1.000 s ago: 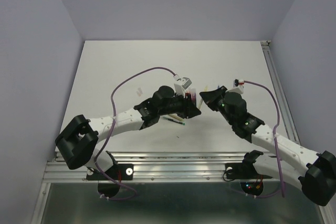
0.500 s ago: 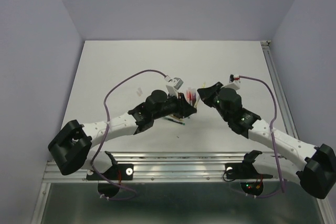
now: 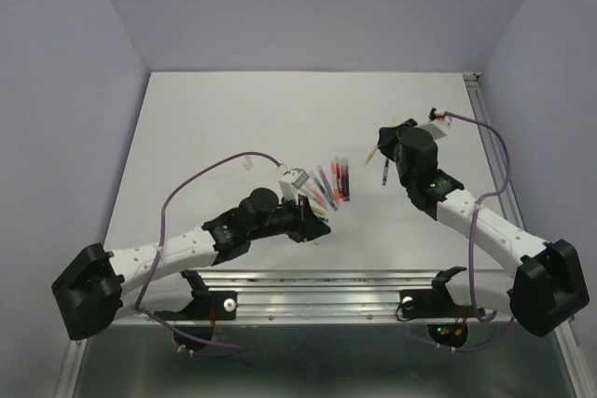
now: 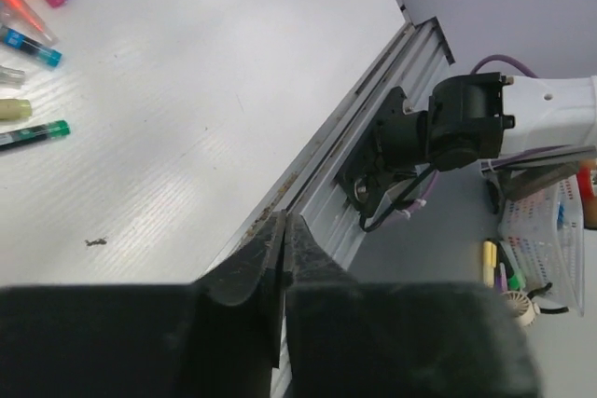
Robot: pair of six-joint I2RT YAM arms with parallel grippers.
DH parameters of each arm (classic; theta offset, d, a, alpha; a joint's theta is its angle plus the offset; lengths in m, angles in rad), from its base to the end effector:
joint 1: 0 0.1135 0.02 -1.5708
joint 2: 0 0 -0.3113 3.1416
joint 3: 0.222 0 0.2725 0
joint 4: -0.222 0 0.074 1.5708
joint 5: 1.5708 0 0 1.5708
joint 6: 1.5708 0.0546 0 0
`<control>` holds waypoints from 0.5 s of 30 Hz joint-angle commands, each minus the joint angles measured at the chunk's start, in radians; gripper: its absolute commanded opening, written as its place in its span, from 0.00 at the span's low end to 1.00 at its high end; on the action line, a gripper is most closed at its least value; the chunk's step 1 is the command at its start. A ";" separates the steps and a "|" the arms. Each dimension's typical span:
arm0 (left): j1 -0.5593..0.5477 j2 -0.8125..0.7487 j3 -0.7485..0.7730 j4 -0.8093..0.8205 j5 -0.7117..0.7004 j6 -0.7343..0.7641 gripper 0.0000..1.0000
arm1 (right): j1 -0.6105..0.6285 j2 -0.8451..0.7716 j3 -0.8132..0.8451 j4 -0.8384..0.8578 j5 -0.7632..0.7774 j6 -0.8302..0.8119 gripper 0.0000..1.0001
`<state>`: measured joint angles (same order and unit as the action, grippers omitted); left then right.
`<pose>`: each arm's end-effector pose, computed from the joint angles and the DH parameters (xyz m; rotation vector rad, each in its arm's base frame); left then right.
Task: Open the pen caps
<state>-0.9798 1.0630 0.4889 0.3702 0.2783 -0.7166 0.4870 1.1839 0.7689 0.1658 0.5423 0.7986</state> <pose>0.1259 -0.2145 0.2659 0.4900 1.9583 -1.4109 0.2668 0.1094 0.3197 0.6501 1.6828 0.4293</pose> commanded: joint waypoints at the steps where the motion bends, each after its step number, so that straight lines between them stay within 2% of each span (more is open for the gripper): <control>1: 0.004 0.020 0.101 -0.047 -0.061 0.063 0.50 | -0.002 -0.056 -0.003 0.051 -0.177 0.016 0.01; 4: 0.004 0.066 0.175 -0.037 -0.076 0.094 0.92 | -0.002 -0.079 -0.045 0.051 -0.283 0.065 0.01; 5: 0.006 0.104 0.197 -0.039 -0.083 0.109 0.97 | -0.004 -0.093 -0.055 0.049 -0.332 0.079 0.01; 13: 0.020 0.321 0.434 -0.053 -0.065 0.177 0.99 | -0.001 -0.153 -0.118 0.044 -0.433 0.146 0.01; 15: 0.026 0.356 0.453 -0.039 -0.051 0.181 0.96 | 0.001 -0.162 -0.129 0.043 -0.441 0.151 0.01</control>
<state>-0.9661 1.3907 0.8791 0.3088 0.2157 -0.5835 0.4858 1.0546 0.6662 0.1757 0.1616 0.9199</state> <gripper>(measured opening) 0.983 0.154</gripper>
